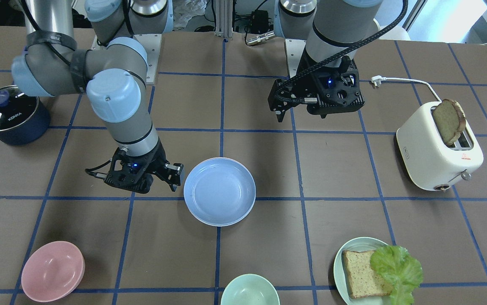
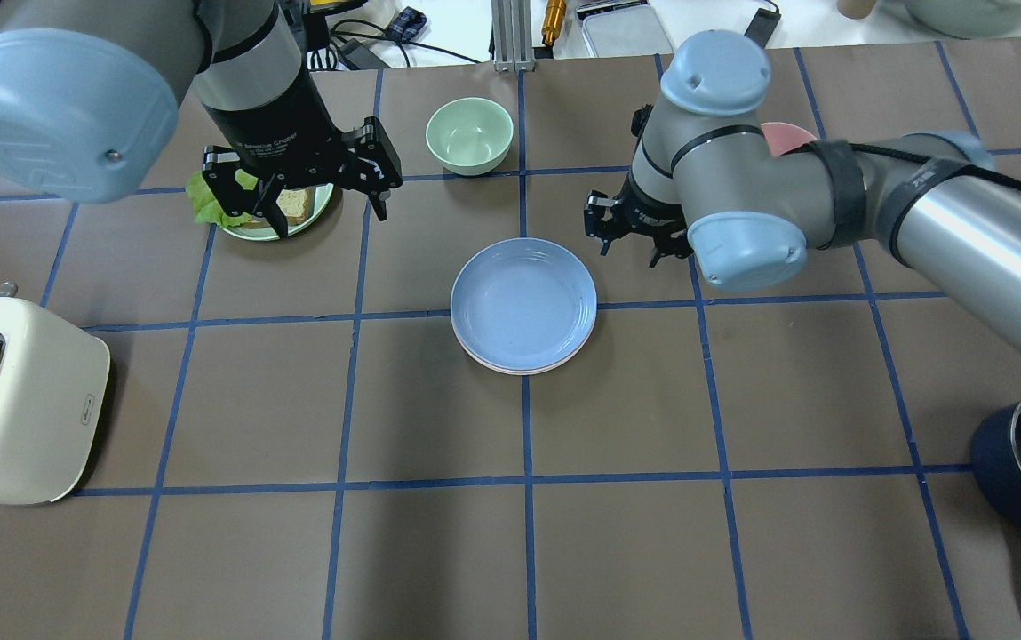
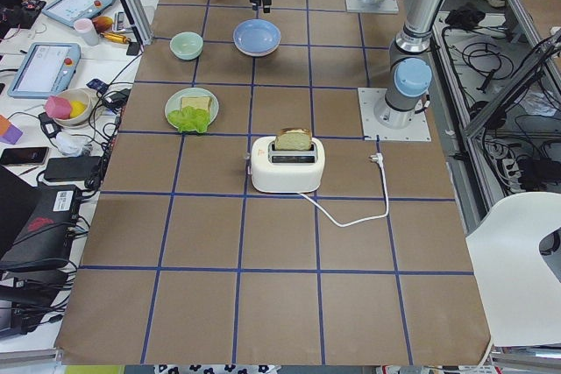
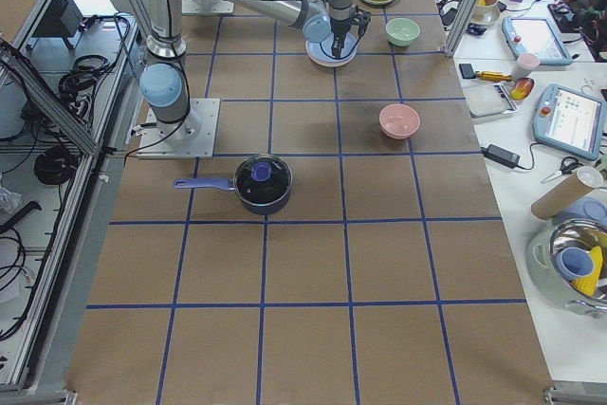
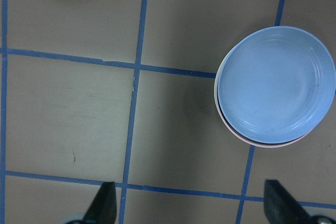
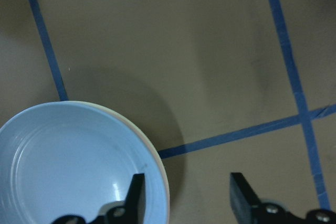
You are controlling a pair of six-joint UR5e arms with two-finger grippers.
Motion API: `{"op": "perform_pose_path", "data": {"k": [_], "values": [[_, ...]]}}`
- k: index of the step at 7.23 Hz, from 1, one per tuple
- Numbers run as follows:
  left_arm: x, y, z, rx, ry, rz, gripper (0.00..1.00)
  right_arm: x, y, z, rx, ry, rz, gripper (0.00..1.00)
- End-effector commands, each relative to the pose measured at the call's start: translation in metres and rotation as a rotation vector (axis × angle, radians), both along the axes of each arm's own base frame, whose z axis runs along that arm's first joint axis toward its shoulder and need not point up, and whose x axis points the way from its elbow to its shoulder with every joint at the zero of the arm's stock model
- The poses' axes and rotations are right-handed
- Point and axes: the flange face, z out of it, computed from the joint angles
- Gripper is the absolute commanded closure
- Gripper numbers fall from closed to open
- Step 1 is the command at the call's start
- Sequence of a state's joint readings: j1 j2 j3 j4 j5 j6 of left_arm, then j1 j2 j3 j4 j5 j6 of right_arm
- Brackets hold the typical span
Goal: Stack three plates with pink and blue
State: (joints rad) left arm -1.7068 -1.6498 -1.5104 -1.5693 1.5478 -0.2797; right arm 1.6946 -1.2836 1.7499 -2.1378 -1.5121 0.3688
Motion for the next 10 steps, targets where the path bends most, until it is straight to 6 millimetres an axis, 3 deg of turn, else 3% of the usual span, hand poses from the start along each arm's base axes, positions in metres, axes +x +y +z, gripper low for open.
{"op": "perform_pose_path", "data": {"k": [1,3,4,6,7,10], "values": [[0.001,0.0,0.001,-0.002,0.0,0.004,0.0,-0.039,-0.028,0.056,0.045,0.073,0.076,0.0],[0.0,-0.001,0.004,-0.004,0.002,0.005,0.0,-0.078,-0.039,0.099,0.03,0.082,0.133,0.0],[0.0,-0.001,0.004,-0.005,0.001,0.001,0.0,-0.093,-0.03,0.116,0.027,0.087,0.167,0.0],[0.001,0.0,0.005,-0.004,-0.003,0.006,0.0,-0.099,0.0,0.167,0.006,0.088,0.162,0.0],[0.001,0.001,0.006,-0.004,-0.003,0.004,0.0,-0.091,0.008,0.176,-0.01,0.086,0.169,0.0],[0.007,-0.001,0.006,-0.003,-0.001,-0.018,0.0,-0.083,0.012,0.174,-0.003,0.084,0.183,0.0]]}}
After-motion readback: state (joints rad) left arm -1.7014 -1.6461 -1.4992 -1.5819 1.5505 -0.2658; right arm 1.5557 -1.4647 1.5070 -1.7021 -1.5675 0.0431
